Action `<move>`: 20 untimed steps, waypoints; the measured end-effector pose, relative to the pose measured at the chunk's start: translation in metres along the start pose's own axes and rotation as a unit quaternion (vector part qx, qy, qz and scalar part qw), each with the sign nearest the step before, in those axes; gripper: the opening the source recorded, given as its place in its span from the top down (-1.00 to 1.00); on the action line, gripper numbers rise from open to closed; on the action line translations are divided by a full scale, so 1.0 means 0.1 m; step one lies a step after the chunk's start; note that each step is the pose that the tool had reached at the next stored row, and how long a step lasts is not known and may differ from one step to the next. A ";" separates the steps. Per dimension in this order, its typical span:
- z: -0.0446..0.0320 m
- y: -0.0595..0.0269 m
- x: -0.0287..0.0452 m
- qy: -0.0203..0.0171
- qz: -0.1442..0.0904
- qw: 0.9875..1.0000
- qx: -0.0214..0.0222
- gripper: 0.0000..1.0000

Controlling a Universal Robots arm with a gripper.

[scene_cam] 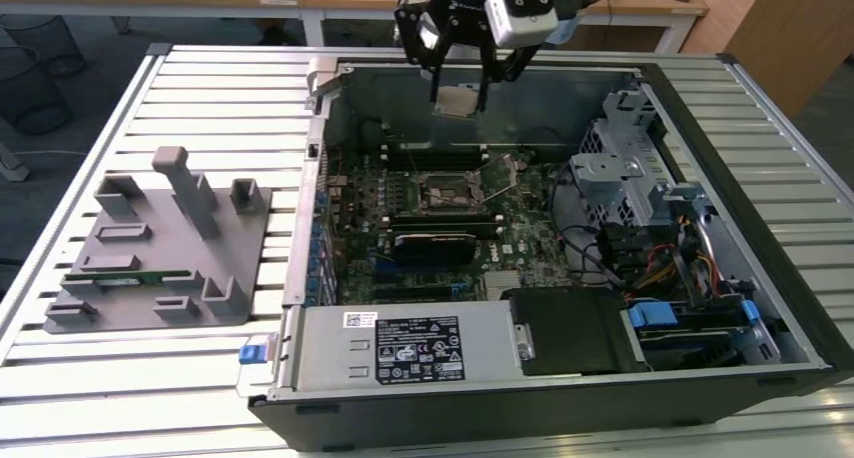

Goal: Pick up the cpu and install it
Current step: 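Place the cpu into insertion slot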

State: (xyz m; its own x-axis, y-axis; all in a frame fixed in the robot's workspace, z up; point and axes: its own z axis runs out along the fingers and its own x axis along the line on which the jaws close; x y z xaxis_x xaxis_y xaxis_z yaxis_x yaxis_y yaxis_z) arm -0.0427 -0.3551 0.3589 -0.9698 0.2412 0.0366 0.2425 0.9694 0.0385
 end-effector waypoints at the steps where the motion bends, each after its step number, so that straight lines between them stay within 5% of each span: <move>1: 0.000 0.000 0.000 0.000 0.003 1.000 0.000 -0.05; 20: 0.004 0.000 0.000 -0.002 0.051 0.999 -0.002 -0.05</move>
State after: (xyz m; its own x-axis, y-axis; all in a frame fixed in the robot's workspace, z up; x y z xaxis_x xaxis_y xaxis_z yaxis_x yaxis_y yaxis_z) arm -0.0427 -0.3551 0.3584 -0.9404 0.3380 0.0366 0.3393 0.9399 0.0386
